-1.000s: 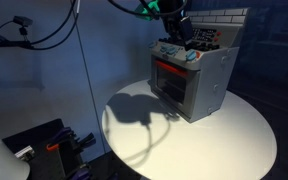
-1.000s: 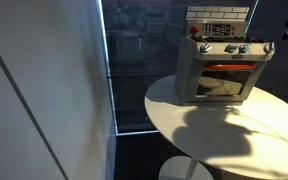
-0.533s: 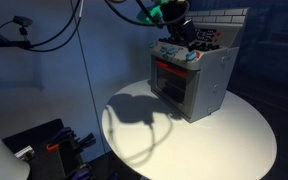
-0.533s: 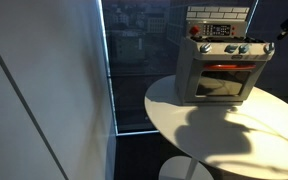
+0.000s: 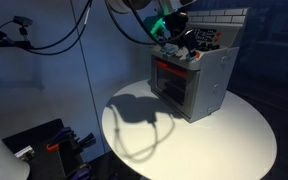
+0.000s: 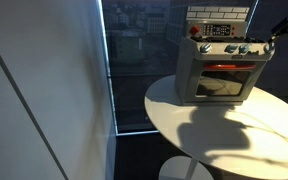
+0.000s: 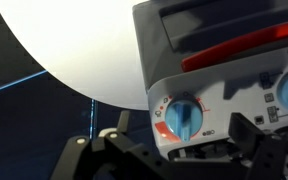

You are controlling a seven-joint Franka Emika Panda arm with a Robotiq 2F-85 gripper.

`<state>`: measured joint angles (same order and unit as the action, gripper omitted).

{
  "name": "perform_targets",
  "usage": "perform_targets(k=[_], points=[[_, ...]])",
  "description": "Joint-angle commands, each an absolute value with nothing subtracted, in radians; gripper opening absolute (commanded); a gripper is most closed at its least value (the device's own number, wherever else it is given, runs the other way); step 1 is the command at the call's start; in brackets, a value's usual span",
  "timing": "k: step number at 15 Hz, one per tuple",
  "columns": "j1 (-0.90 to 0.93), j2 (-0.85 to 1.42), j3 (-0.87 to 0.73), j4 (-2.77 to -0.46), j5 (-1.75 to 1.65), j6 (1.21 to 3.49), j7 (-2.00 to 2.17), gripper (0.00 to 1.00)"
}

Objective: Turn the knob on the right side of the stove to the right

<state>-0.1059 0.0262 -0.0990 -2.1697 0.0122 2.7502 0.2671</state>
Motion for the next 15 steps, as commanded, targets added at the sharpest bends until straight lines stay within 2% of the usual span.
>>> perform_targets(k=[1,6,8,9,10,13,14,15], points=[[-0.100,0.055,-0.098,-2.138,0.045,2.770,0.241,1.00],[-0.099,0.071,-0.099,-2.122,0.043,2.775,0.246,0.98],[-0.099,0.077,-0.100,-2.114,0.041,2.775,0.247,0.93],[-0.099,0.079,-0.100,-2.111,0.042,2.774,0.247,0.83],[-0.099,0.080,-0.100,-2.110,0.042,2.774,0.248,0.84],[-0.099,0.084,-0.101,-2.105,0.041,2.773,0.248,0.73],[-0.099,0.085,-0.101,-2.104,0.041,2.773,0.248,0.75],[-0.099,0.086,-0.101,-2.103,0.042,2.773,0.248,0.72]])
